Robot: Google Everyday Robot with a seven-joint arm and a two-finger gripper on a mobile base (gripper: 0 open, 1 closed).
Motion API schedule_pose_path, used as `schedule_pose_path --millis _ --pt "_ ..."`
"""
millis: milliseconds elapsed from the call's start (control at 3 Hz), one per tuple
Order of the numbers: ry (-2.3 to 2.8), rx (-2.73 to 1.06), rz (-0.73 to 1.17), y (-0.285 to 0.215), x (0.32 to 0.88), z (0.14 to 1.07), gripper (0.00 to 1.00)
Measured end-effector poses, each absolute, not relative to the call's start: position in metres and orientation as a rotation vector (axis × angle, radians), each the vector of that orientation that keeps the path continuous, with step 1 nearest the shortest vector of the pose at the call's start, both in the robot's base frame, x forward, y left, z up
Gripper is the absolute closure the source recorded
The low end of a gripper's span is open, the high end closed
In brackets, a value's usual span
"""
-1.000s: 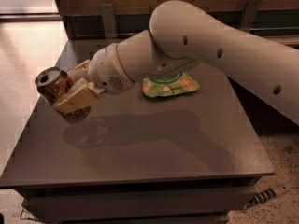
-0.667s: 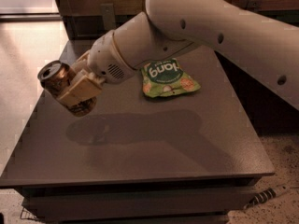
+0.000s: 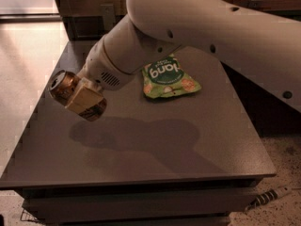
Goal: Knock orange can over
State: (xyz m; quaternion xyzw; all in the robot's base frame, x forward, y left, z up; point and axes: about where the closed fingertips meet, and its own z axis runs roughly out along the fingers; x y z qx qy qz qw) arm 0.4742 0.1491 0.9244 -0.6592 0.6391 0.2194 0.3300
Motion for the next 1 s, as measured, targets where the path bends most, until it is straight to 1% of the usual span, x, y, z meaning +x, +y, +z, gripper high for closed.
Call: schedule_pose_path --millis 667,1000 --pt "1.797 -1.9 0.297 0.154 0.485 0.879 1.0" --pt "1.823 -2.047 0.268 0.162 0.486 0.855 1.0"
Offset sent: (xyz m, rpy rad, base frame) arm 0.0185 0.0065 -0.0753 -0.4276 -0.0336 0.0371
